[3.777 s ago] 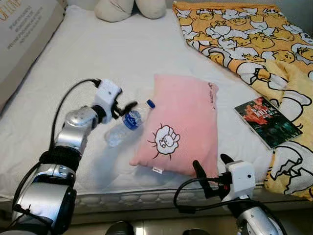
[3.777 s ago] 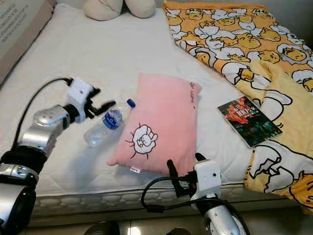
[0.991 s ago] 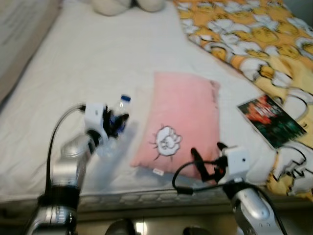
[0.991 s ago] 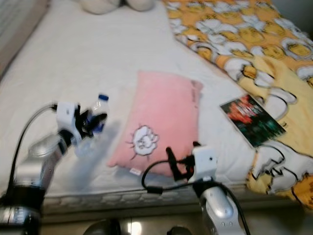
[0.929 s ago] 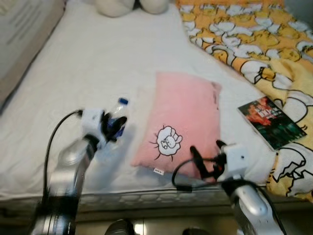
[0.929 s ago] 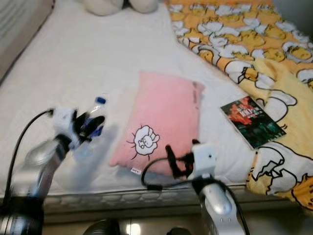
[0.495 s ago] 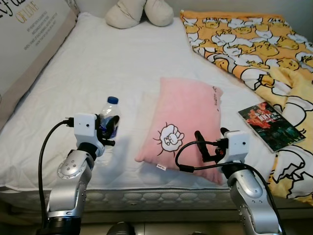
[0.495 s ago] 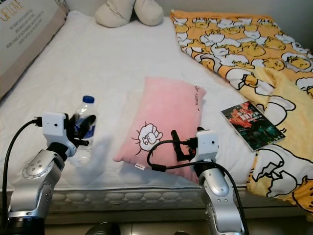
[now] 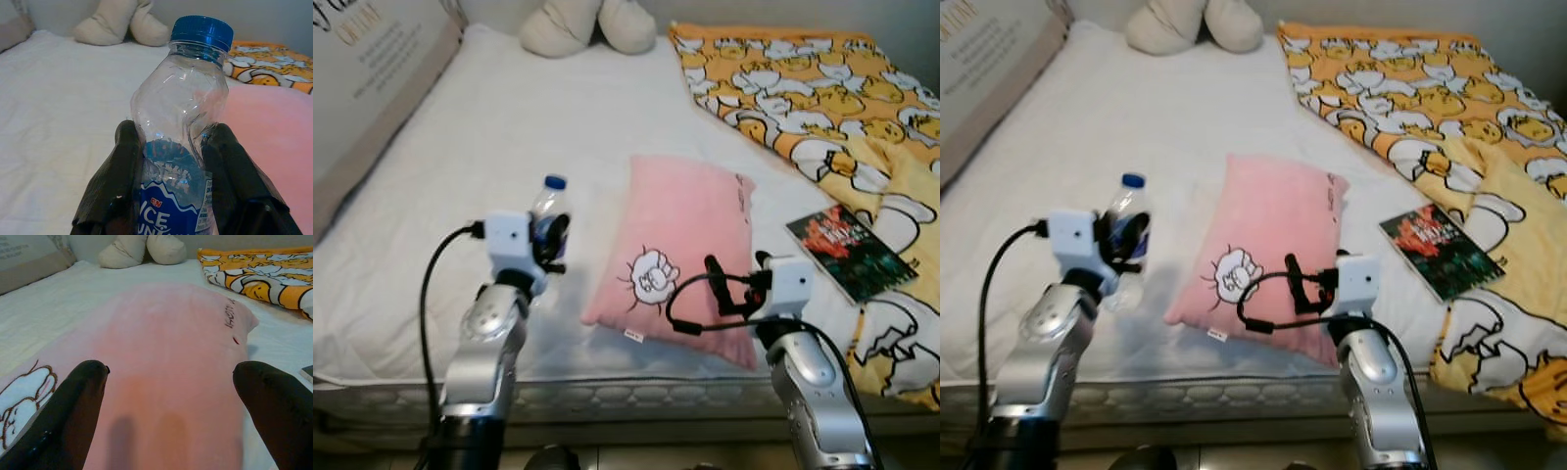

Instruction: Clean up the room

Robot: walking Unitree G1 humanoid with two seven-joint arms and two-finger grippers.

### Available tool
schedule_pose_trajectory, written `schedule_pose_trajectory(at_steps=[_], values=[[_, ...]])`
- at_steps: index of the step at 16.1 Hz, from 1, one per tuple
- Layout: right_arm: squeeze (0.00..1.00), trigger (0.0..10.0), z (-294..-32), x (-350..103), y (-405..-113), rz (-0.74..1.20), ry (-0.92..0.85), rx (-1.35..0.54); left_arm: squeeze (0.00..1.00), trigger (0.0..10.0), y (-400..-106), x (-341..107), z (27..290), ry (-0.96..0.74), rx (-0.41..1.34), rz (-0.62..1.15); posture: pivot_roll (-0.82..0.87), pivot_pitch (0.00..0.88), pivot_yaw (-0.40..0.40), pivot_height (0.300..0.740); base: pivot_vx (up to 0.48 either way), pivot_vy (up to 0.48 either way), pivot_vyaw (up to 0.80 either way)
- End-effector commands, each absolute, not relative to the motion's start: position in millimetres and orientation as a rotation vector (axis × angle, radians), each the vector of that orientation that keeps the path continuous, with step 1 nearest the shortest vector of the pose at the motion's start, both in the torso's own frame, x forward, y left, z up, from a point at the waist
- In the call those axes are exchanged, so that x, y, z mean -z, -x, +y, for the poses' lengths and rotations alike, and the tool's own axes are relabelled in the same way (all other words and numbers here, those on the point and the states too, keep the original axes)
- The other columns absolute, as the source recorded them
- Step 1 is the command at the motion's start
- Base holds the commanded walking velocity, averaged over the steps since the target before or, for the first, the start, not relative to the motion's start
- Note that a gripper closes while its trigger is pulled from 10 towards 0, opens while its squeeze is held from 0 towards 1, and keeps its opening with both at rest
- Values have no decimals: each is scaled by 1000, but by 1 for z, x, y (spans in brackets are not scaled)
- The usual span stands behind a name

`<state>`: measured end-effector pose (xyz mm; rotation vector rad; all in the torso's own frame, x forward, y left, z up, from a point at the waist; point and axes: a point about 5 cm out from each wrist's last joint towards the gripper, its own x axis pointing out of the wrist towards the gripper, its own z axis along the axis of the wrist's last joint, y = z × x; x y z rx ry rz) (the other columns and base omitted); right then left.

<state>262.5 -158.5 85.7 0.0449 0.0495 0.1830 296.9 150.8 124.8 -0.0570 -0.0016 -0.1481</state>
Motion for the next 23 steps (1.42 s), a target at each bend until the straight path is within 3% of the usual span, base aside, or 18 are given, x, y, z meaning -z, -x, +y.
schedule_pose_trajectory(at_steps=[1, 13, 16, 23], values=[[0, 10000, -164, -82, -263, 69, -65, -169, 0, 10000, -297, -124, 150, 51, 138, -4, -84, 0, 14, 740, -319, 0, 0], [0, 10000, -158, -75, -261, 95, -70, -198, 0, 10000, -299, -121, 144, 1, 147, -12, -82, 0, 9, 740, -322, 0, 0], [0, 10000, -158, -74, -260, 99, -67, -196, 0, 10000, -298, -122, 140, -15, 175, -23, -84, 0, 12, 740, 0, 0, 248], [0, 10000, -161, -71, -257, 114, -49, -186, 0, 10000, -293, -114, 137, -9, 176, 2, -92, 0, 17, 740, 0, -458, 686]])
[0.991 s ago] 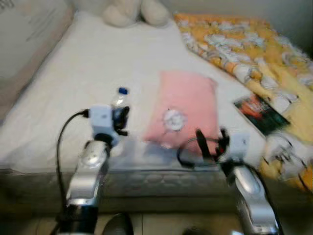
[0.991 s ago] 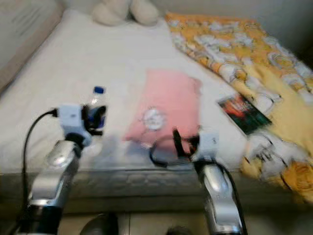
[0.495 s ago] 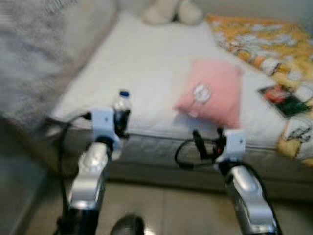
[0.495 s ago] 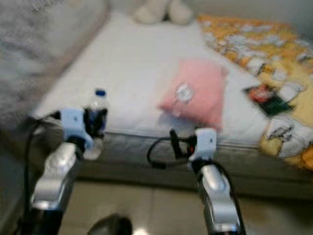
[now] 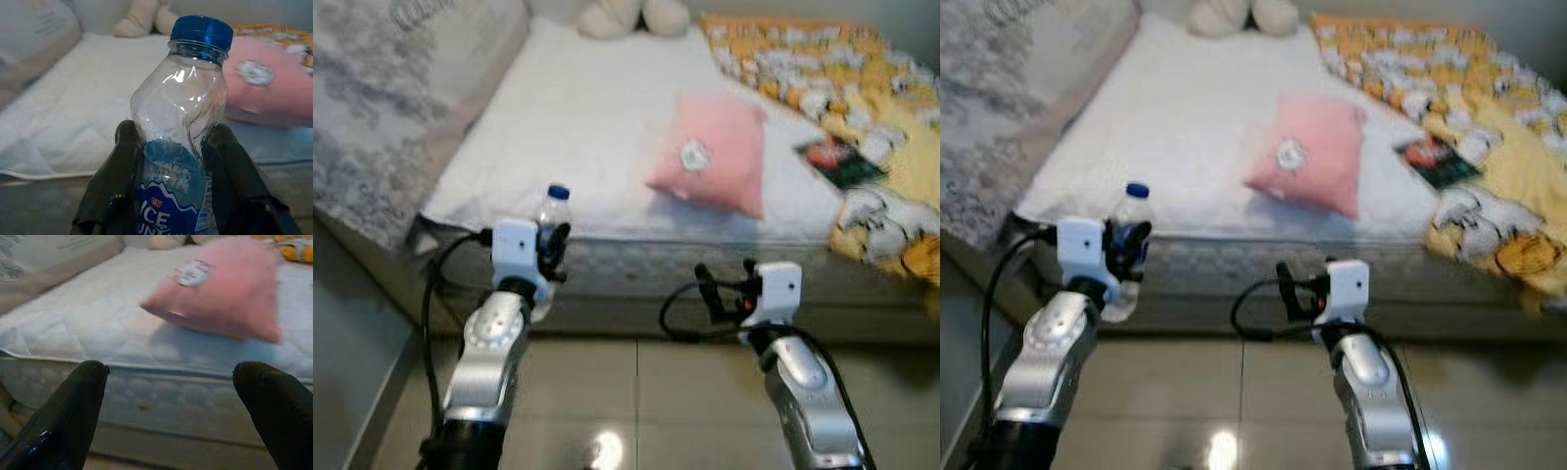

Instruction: Clean up the room

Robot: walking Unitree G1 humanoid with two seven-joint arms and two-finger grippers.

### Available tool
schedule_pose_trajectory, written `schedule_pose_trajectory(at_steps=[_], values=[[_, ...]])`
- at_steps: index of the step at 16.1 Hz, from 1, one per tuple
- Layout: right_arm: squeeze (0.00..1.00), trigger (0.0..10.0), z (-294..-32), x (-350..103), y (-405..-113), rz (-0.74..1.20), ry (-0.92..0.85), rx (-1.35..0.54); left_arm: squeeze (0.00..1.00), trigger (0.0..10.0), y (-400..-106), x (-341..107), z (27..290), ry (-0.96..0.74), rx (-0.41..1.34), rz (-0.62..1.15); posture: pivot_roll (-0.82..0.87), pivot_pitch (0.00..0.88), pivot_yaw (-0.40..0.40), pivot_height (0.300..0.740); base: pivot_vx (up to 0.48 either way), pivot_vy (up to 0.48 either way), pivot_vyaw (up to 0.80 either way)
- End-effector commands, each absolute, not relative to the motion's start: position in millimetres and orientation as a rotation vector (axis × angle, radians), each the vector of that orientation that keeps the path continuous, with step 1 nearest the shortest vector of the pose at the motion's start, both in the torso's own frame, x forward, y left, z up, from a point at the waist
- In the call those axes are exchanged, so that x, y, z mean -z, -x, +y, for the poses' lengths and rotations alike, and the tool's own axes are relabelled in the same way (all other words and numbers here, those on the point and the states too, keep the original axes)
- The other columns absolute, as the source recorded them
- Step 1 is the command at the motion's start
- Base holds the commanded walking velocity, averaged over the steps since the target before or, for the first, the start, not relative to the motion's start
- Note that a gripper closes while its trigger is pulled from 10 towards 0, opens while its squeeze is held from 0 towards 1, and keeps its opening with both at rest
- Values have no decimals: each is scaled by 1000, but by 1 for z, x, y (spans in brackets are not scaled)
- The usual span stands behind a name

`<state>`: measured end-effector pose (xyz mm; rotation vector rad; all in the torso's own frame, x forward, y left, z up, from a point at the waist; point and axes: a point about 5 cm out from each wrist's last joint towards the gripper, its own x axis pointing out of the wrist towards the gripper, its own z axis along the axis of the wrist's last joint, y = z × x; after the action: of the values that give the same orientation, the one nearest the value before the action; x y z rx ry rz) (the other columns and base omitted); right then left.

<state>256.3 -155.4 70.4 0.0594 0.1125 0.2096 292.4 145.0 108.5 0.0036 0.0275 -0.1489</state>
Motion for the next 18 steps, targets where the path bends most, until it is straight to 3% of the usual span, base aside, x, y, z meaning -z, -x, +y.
schedule_pose_trajectory(at_steps=[1, 5, 9, 13, 16, 18], values=[[0, 10000, -162, -71, -256, 115, -45, -185, 0, 10000, -293, -111, 136, -5, 177, 13, -93, 0, 17, 740, 0, -480, 631], [0, 10000, -163, -71, -255, 119, -34, -188, 0, 10000, -294, -109, 135, -16, 178, 29, -93, 0, 22, 740, 0, -480, 622], [0, 10000, -166, -70, -254, 124, -40, -175, 0, 10000, -285, -101, 145, -14, 187, 54, -91, 0, 25, 740, 0, 0, 600], [0, 10000, -177, -63, -248, 153, -80, -114, 0, 10000, -249, -75, 169, -3, 172, 142, -86, 0, 34, 740, -183, 0, 547], [0, 10000, -176, -61, -247, 162, -87, -121, 0, 10000, -249, -77, 162, -10, 171, 132, -80, 0, 27, 740, -472, 0, 535], [0, 10000, -178, -61, -249, 166, -90, -123, 0, 10000, -252, -79, 159, -2, 171, 127, -79, 0, 21, 740, 0, 0, 519]])
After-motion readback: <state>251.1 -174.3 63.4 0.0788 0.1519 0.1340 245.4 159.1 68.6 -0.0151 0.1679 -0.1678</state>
